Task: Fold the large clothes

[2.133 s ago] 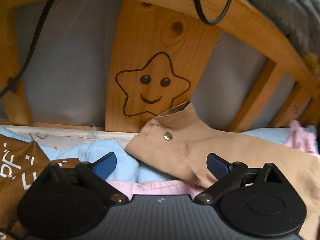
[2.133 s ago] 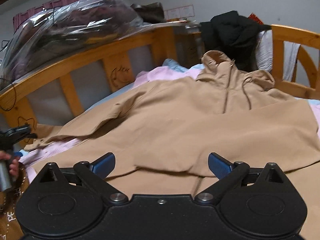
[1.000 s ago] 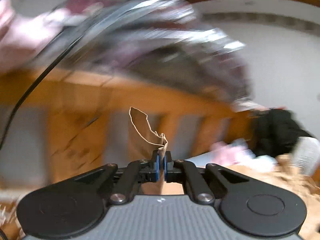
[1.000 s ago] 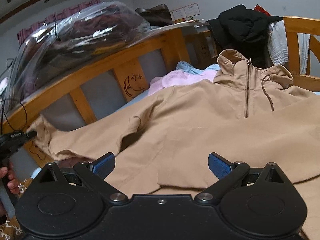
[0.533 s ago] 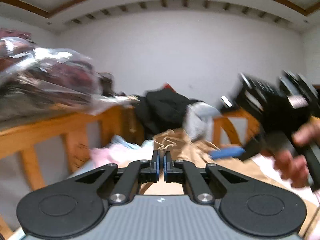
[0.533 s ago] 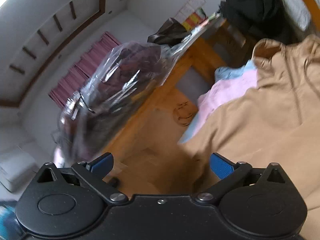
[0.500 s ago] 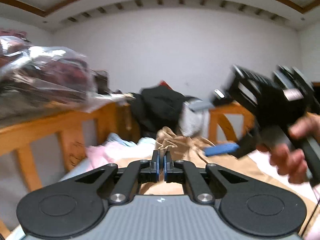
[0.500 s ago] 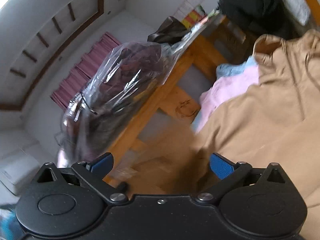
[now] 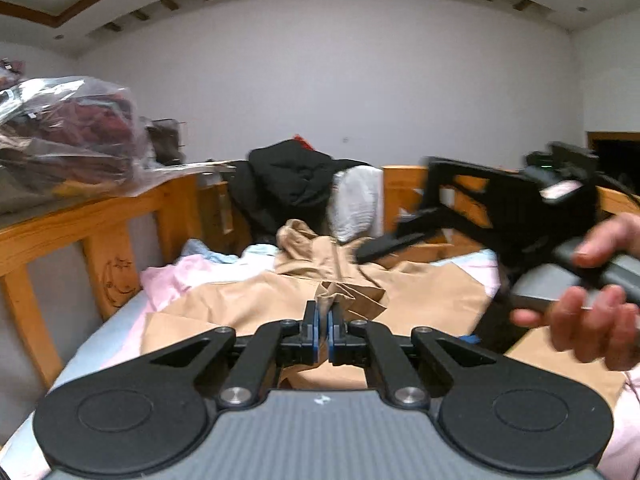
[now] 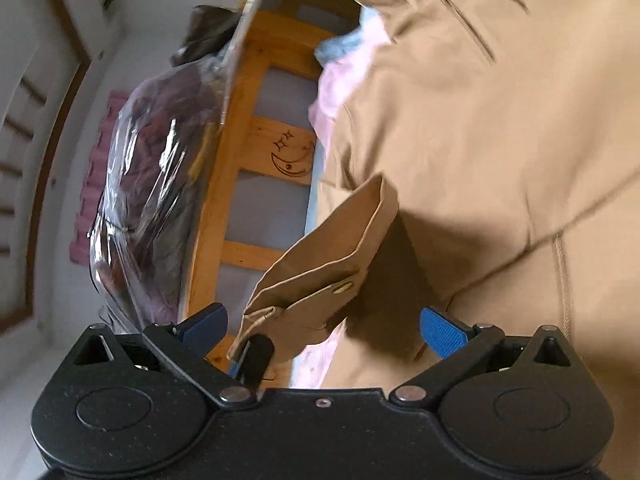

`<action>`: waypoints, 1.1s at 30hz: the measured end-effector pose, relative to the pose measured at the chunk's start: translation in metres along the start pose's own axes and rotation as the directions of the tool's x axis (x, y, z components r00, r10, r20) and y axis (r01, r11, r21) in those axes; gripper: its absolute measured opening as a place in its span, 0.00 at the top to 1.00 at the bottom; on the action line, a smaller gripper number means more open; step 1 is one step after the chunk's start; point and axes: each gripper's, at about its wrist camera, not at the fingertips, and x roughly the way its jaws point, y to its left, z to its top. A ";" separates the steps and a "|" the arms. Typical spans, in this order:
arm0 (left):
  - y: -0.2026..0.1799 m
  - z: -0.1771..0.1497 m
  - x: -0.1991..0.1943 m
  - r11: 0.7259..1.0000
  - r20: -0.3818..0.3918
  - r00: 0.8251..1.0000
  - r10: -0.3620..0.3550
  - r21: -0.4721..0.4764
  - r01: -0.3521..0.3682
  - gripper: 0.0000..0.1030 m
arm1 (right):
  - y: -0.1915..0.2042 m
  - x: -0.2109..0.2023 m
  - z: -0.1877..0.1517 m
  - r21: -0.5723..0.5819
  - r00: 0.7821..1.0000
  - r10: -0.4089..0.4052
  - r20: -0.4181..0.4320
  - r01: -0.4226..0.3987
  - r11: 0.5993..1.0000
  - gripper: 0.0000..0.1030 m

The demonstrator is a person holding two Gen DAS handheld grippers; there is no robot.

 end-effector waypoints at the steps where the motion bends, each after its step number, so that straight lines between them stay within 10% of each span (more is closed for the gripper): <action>1: -0.003 -0.003 -0.001 1.000 -0.004 1.000 -0.011 0.011 0.011 0.97 | 0.000 0.006 0.001 0.012 1.000 0.005 0.002 -0.005 1.000 0.01; 8: -0.012 -0.019 -0.001 0.997 -0.027 0.998 -0.049 0.055 0.050 0.97 | 0.007 0.037 0.011 0.013 0.994 -0.106 0.026 0.105 0.994 0.06; 14: -0.012 -0.018 -0.002 0.999 -0.019 0.999 -0.047 0.014 0.047 0.89 | 0.027 0.048 0.016 -0.127 0.953 -0.296 0.068 0.303 0.944 0.94; 16: -0.008 -0.017 -0.004 0.999 -0.023 0.999 -0.044 -0.025 0.044 0.54 | 0.051 0.040 0.025 -0.217 0.958 -0.262 0.115 0.281 0.935 0.97; 18: -0.002 -0.020 -0.010 0.998 -0.004 1.000 -0.007 -0.062 0.007 0.41 | 0.082 0.029 0.032 -0.318 0.958 -0.228 0.172 0.273 0.908 0.97; 26: 0.032 -0.042 0.033 0.974 -0.127 0.967 0.221 -0.029 -0.226 0.39 | 0.206 -0.031 0.068 -0.586 0.945 -0.021 0.325 0.219 0.780 0.97; 30: 0.062 -0.042 0.105 0.936 -0.216 0.910 0.353 0.066 -0.347 0.40 | 0.223 -0.057 0.081 -0.609 0.928 0.016 0.371 0.230 0.759 0.98; 33: 0.078 -0.040 0.148 0.938 -0.232 0.909 0.346 0.091 -0.334 0.41 | 0.219 -0.077 0.091 -0.607 0.913 0.025 0.408 0.251 0.754 0.99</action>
